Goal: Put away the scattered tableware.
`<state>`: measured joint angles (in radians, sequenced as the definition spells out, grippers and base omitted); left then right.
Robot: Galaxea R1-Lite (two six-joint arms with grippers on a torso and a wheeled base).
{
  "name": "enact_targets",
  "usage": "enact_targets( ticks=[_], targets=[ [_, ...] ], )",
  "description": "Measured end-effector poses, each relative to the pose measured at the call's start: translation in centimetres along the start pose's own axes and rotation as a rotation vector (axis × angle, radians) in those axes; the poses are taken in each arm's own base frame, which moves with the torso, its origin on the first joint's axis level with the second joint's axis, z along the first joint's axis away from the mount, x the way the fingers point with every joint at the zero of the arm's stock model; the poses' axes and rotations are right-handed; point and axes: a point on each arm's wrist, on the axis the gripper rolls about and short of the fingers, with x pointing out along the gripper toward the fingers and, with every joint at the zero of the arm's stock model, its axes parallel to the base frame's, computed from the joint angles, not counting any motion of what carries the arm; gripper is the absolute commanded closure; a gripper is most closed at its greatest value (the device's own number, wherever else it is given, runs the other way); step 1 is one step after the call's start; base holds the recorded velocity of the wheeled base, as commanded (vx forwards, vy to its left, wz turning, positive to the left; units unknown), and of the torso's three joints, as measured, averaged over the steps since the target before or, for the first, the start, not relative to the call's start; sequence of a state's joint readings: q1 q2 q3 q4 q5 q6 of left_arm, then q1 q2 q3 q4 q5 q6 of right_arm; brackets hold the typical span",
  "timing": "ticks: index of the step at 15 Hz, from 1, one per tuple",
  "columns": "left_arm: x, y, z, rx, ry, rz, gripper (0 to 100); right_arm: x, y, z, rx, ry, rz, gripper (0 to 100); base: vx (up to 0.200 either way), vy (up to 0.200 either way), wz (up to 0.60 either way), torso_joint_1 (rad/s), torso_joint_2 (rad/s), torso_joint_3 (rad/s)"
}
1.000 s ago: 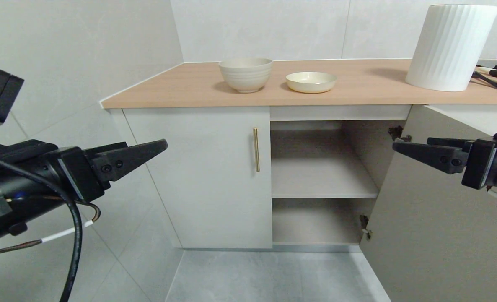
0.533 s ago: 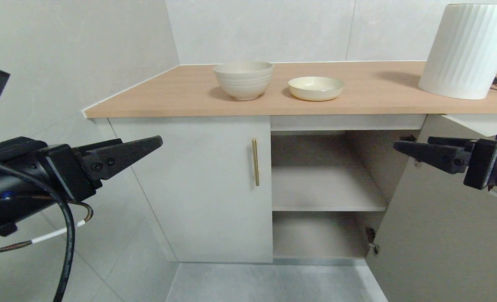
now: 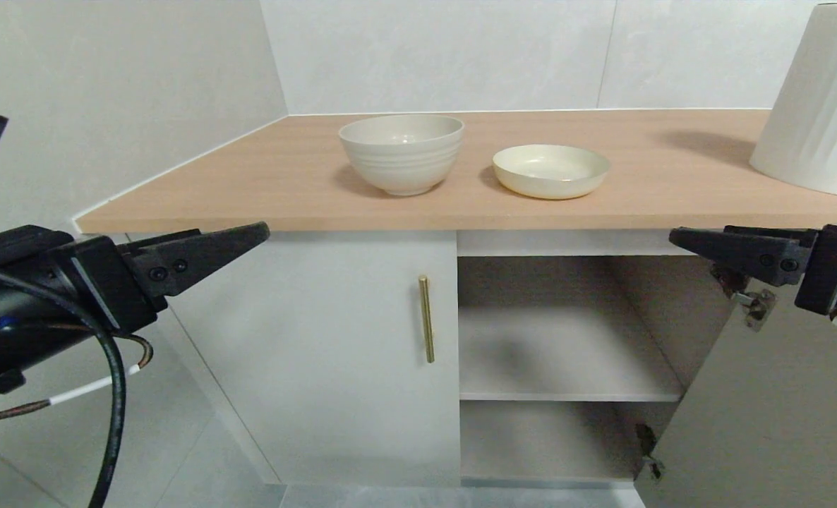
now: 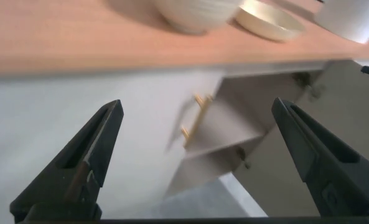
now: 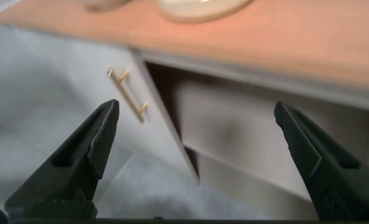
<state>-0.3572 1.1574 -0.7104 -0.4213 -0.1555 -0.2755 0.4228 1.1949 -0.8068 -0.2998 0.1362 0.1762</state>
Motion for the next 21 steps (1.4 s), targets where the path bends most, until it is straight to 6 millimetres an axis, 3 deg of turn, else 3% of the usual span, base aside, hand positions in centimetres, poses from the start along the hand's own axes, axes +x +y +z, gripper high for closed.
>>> enact_targets(
  ticks=[10, 21],
  targets=[
    [-0.3, -0.1, 0.1, 0.000, -0.007, -0.003, 0, -0.4, -0.1, -1.1, -0.026, -0.074, 0.022, 0, 0.000, 0.000, 0.00, 0.002, -0.02, -0.014],
    [0.3, 0.1, -0.3, -0.004, 0.016, 0.003, 0, -0.2, -0.2, -1.4, -0.044, -0.064, 0.019, 0, 0.000, 0.000, 0.00, 0.127, -0.42, -0.297]
  ],
)
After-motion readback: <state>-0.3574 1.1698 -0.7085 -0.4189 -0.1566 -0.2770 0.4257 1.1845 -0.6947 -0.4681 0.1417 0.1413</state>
